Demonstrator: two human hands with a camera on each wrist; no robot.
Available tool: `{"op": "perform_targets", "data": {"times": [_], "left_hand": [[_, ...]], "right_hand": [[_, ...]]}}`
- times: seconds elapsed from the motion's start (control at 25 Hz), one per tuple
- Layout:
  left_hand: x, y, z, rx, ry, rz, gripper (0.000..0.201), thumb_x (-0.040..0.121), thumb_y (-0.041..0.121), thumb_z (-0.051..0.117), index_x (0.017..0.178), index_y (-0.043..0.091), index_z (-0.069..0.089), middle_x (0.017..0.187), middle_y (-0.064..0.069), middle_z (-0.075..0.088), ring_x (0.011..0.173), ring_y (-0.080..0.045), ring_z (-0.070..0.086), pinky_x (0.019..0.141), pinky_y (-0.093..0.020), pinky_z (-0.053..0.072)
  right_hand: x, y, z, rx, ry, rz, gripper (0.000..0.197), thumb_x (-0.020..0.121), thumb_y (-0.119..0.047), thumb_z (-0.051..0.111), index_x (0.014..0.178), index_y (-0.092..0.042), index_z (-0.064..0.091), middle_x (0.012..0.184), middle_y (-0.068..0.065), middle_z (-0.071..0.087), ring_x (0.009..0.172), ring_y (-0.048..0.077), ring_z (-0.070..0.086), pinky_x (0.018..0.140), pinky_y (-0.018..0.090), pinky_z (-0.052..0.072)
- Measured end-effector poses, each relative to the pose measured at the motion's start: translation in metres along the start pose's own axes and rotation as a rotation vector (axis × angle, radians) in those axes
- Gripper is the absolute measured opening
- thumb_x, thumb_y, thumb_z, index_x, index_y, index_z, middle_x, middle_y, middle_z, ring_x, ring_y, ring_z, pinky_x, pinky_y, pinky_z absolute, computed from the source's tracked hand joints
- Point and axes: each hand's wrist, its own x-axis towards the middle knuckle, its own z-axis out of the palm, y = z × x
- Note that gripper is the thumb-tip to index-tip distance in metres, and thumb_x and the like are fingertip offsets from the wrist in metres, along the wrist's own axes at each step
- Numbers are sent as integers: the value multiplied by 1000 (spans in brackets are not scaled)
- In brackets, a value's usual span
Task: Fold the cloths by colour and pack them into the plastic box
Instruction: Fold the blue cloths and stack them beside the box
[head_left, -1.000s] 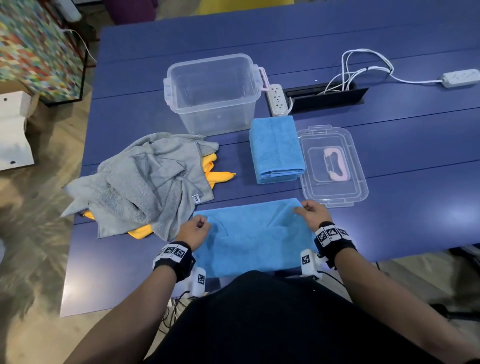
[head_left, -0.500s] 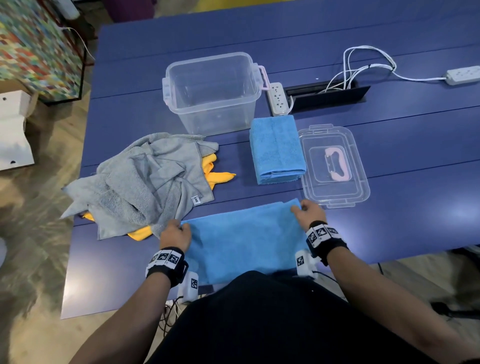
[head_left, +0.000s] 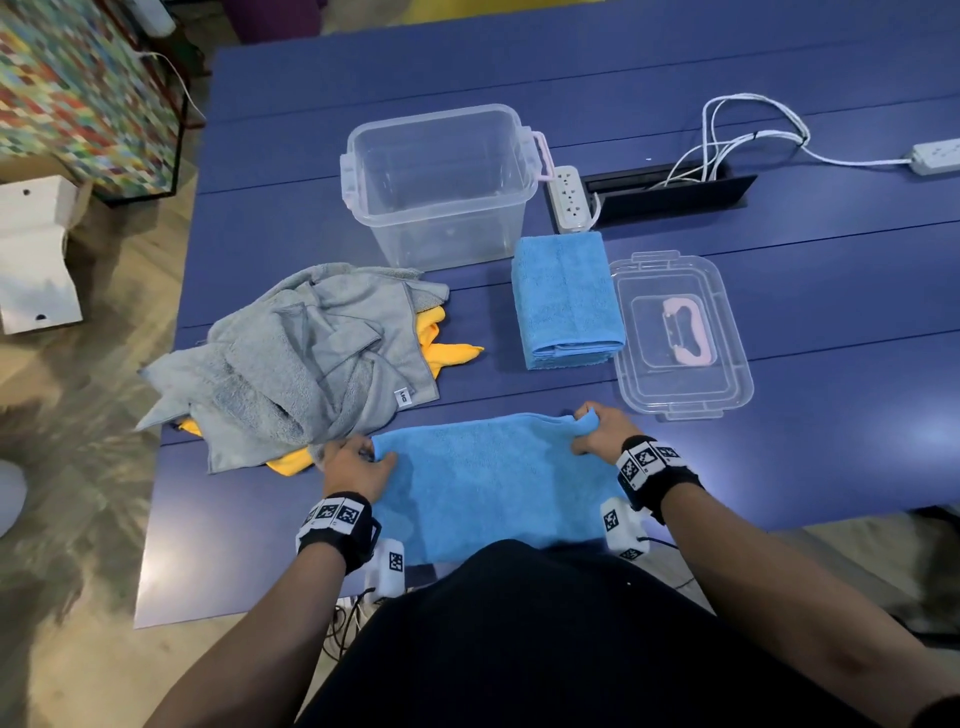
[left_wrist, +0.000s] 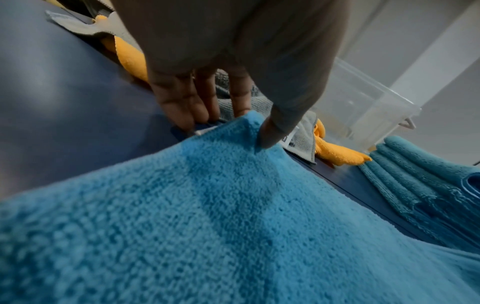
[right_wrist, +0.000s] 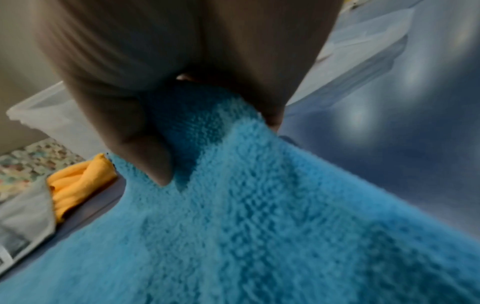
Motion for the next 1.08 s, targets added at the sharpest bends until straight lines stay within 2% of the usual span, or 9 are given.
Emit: {"op": "perform_targets", "data": {"times": [0.12,0.24,0.32,0.44,0.56,0.68,0.84,0.96,1.08], "left_hand": [[3,1,-1,-35,-58,91,22,70,9,74,67,18,54,89,-13,56,72,-22,52,78,-33,49],[4,1,-7,-87,-173,105,9,68,7,71,73,10,63,80,-3,61,72,-21,57,68,-30,49],[6,3,-11,-169,-247,128,16,60,17,72,72,10,65,90,0,60,82,-20,59,71,-30,47],[11,0,-14,-125,-318,170,20,58,35,77,67,19,68,100,4,56,90,-16,59,80,-31,45],[12,1,-19,-87,-312,141,19,65,33,83,66,19,69,94,0,54,85,-18,58,71,-25,43],[22,-1,-26,-72,-342,150,35,58,45,75,71,12,72,85,-5,58,78,-20,60,69,-28,44],[29,0,-30,-125,-314,124,17,63,24,84,70,21,69,77,-8,67,73,-24,61,70,-30,48],[27,5,-29,-29,-283,194,23,74,4,78,70,21,62,76,-2,62,72,-18,53,63,-24,40],[32,2,-27,-25,-317,200,25,77,1,73,71,24,66,82,-2,65,73,-16,54,67,-25,41]], "right_hand": [[1,0,0,161,30,13,41,64,5,71,67,-21,40,62,-4,42,56,16,36,51,24,31],[1,5,-4,447,212,76,35,67,9,74,66,-17,51,62,2,51,56,20,48,50,23,42],[-4,7,-8,569,293,87,25,72,8,76,74,-13,62,63,0,60,53,16,59,44,18,47],[-8,11,-8,668,329,65,17,77,-1,76,94,-2,71,76,2,68,62,12,64,50,13,50],[-3,16,-7,654,365,57,23,85,-7,71,107,1,70,93,6,69,79,11,62,57,4,46],[-1,19,-7,588,366,56,25,87,-11,69,112,-5,70,107,5,69,96,14,62,72,10,44],[2,20,-8,503,432,91,28,82,-11,75,109,-14,69,83,-2,61,80,15,57,64,5,43],[10,24,-6,456,440,138,29,76,-15,81,103,-7,71,83,5,62,78,18,57,75,24,47],[14,22,-4,384,446,130,17,75,-18,82,78,-17,65,74,2,62,75,20,58,69,26,45]]}}
